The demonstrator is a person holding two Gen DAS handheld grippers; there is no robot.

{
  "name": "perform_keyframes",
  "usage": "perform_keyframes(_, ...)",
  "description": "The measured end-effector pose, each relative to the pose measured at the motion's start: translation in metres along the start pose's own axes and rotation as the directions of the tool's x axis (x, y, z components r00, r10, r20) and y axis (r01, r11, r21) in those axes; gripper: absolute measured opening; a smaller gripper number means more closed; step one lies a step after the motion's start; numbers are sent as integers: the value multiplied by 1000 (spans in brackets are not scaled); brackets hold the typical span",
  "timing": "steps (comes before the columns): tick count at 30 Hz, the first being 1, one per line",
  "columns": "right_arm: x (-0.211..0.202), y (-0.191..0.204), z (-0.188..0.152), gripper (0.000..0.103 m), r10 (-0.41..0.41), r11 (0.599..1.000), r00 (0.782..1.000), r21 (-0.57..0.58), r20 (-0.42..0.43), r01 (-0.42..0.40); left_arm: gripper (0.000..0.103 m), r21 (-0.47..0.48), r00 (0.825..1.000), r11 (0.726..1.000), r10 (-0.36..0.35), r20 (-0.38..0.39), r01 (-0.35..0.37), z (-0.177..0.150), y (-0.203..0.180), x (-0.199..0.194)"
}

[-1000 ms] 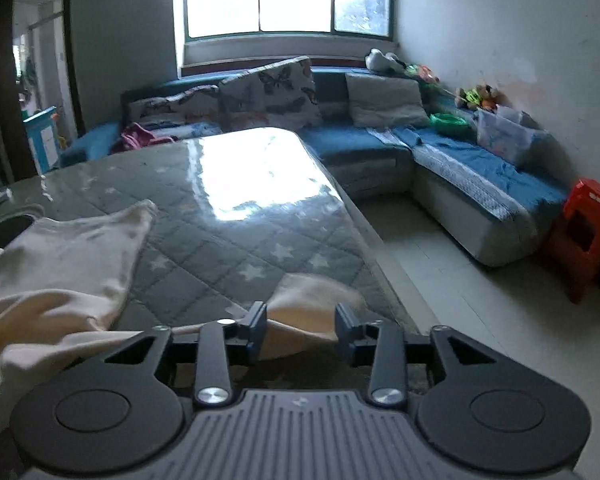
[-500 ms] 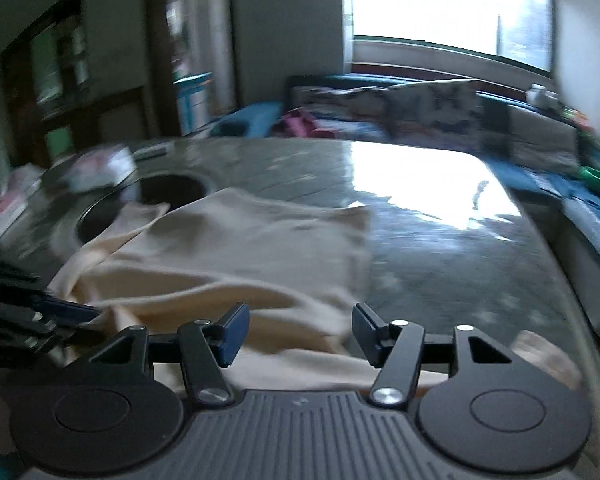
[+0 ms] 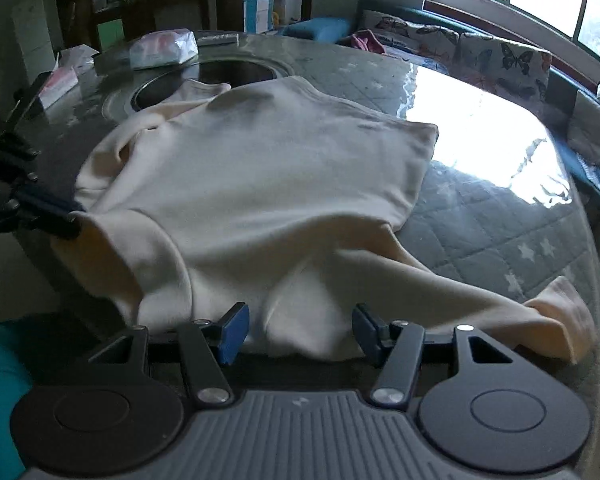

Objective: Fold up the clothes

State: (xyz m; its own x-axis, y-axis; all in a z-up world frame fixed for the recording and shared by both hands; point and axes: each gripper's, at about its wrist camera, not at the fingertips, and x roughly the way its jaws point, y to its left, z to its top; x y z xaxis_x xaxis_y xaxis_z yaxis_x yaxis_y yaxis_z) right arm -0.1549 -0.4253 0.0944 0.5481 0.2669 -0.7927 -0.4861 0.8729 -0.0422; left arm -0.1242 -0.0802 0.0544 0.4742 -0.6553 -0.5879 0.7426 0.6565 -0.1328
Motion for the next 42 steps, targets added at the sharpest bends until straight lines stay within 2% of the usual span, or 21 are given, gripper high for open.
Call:
perform_keyframes(4,-14,3,16,58,3,1000,995,12,97,-4,5,-10,994,999,-43,96,44,17,5,-9)
perform_keyframes(7,-7,3,32,58,18,1000,989,12,150,-20,5,-50,993,999,14,120,-8,29,12,-2)
perform_keyframes(11,16,7,39,58,62,998,988,16,139,-65,6,-190,988,972,148,52,-135,45,41,20)
perform_keyframes(14,32,9,34,58,74,997,993,-1,89,-75,8,-253,963,932,268,5,-258,61,66,35)
perform_keyframes(17,36,7,29,57,82,997,995,-4,58,-82,19,-286,936,896,351,-8,-339,77,95,52)
perform_keyframes(19,33,4,32,58,84,996,994,3,74,-84,32,-291,918,876,396,-19,-384,86,114,64)
perform_keyframes(21,31,1,37,58,83,996,992,15,94,-85,37,-289,903,861,427,-33,-418,94,131,77)
perform_keyframes(22,31,-2,41,58,85,996,991,24,103,-88,44,-289,904,861,426,-43,-419,97,139,84)
perform_keyframes(23,32,-5,44,58,87,995,990,32,112,-91,46,-293,904,859,423,-55,-420,99,147,90)
perform_keyframes(27,42,-11,52,58,105,993,989,41,108,-110,46,-292,907,859,407,-107,-420,101,170,118)
perform_keyframes(29,49,-12,54,58,115,992,989,42,97,-119,44,-281,913,868,392,-116,-409,99,173,126)
perform_keyframes(30,52,-12,53,58,114,992,989,41,91,-119,27,-276,915,873,385,-119,-403,98,174,129)
perform_keyframes(31,55,-12,53,58,114,992,990,40,85,-118,7,-276,919,876,380,-109,-395,97,171,129)
perform_keyframes(33,60,-13,51,58,119,992,990,43,74,-123,6,-274,925,884,369,-87,-379,95,166,128)
perform_keyframes(36,61,-14,48,59,123,991,989,48,78,-127,5,-207,930,909,367,-20,-363,96,137,118)
perform_keyframes(38,61,-15,47,59,125,990,989,48,81,-129,5,-150,945,935,326,7,-321,95,113,115)
perform_keyframes(40,61,-14,47,62,126,991,989,45,82,-130,6,-89,969,965,248,12,-246,89,90,113)
perform_keyframes(42,61,-13,47,64,127,991,989,39,82,-130,9,-62,986,984,168,-18,-169,84,78,116)
